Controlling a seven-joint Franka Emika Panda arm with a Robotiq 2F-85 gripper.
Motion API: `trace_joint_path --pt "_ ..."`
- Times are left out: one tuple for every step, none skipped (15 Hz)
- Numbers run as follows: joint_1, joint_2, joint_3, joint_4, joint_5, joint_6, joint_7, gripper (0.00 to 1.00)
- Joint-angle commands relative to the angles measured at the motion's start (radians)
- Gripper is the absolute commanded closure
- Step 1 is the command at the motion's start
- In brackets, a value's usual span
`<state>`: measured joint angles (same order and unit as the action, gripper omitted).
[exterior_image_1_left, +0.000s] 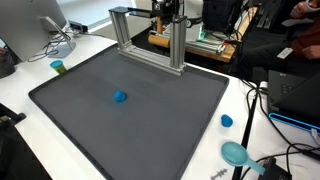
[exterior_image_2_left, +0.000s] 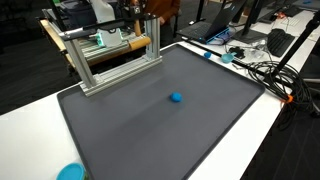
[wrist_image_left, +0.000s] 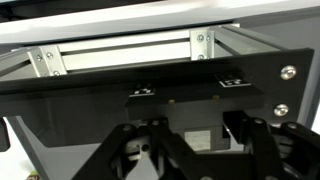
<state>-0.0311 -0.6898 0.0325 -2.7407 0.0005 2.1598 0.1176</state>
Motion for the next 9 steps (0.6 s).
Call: trace_joint_path --pt "0.018 -0.010 -0.019 -0.008 -0.002 -0.086 -0.063 0.12" --pt "0.020 -0.004 -0.018 0.000 -0.005 -0.102 -0.074 0.16" --pt "0.023 -0.004 -0.018 0.000 -0.007 -0.113 -0.084 0.16" --pt "0.025 -0.012 -0.018 -0.010 -0.007 -0.114 -0.094 0.23" --pt "0.026 -0.019 -0.018 -0.021 -0.007 -0.111 -0.101 0.29" --pt "0.026 -0.018 -0.017 -0.020 -0.005 -0.104 -0.103 0.41" --pt "0.025 -0.015 -0.016 -0.016 -0.005 -0.097 -0.100 0.46" --pt "0.025 -0.012 -0.015 -0.012 -0.001 -0.081 -0.094 0.55" --pt "0.024 -0.010 -0.013 -0.008 -0.002 -0.073 -0.091 0.63"
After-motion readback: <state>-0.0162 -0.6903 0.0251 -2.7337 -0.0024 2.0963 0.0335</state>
